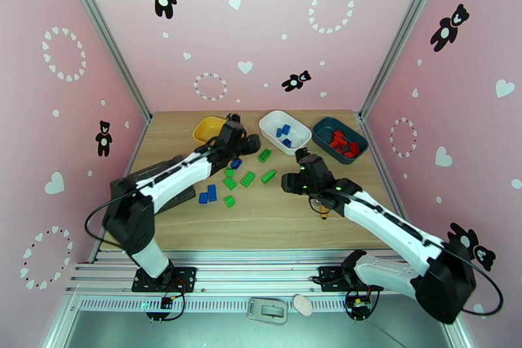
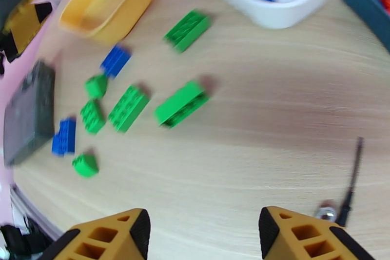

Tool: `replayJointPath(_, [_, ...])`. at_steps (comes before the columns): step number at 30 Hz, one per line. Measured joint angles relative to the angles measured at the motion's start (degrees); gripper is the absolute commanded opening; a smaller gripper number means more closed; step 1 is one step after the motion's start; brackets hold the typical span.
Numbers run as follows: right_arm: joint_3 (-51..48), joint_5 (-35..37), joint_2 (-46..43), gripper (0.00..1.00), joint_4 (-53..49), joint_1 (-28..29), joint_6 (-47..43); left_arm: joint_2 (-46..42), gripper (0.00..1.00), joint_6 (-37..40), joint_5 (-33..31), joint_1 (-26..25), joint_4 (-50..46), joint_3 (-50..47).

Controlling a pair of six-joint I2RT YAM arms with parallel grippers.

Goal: Sort the legos into containers by color

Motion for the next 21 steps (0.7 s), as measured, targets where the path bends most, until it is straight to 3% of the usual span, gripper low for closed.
replayJointPath(11, [9.6,3.3,16.0,0.6,1.2,10.6,-1.1,-13.9,0.84,-3.3,-8.2,1.8,-8.9,-18.9])
replayJointPath(21, [13.6,4.0,22.9,0.57,1.3,14.5,-1.0,-12.7,0.78,-4.7,-8.0,5.5,-7.6,-26.8])
